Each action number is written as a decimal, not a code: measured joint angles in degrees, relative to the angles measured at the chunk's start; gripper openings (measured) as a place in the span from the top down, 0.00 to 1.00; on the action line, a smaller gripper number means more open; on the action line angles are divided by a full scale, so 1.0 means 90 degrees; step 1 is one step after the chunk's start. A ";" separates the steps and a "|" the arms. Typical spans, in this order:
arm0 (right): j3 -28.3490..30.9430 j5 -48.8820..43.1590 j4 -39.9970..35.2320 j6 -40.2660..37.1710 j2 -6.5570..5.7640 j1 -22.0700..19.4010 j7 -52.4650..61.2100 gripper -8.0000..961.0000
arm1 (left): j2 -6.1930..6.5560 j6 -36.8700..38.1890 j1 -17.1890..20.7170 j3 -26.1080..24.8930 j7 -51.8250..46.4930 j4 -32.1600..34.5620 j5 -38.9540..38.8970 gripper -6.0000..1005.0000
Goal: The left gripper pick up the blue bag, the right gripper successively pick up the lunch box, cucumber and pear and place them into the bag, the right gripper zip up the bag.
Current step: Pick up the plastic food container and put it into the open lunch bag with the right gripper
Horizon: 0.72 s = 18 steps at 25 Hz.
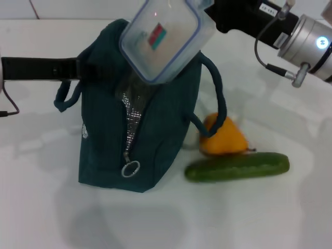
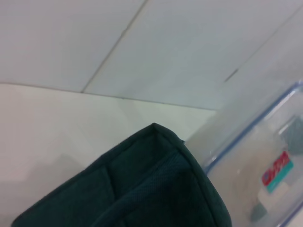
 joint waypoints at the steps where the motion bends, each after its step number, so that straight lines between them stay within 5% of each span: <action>1: -0.0075 0.0000 -0.0013 0.0032 0.0000 -0.0005 -0.0001 0.89 | 0.0001 -0.0003 0.0005 -0.0020 0.0000 -0.0014 -0.0002 0.96; 12: -0.0543 0.0044 -0.0292 0.0225 -0.0001 0.0051 0.0027 0.89 | 0.0007 -0.0016 0.0031 -0.0031 0.0031 -0.0096 -0.0007 0.96; 18: -0.0543 0.0049 -0.0462 0.0156 0.0000 -0.0012 0.0070 0.72 | 0.0011 -0.0030 0.0022 -0.0030 0.0062 -0.0125 -0.0008 0.96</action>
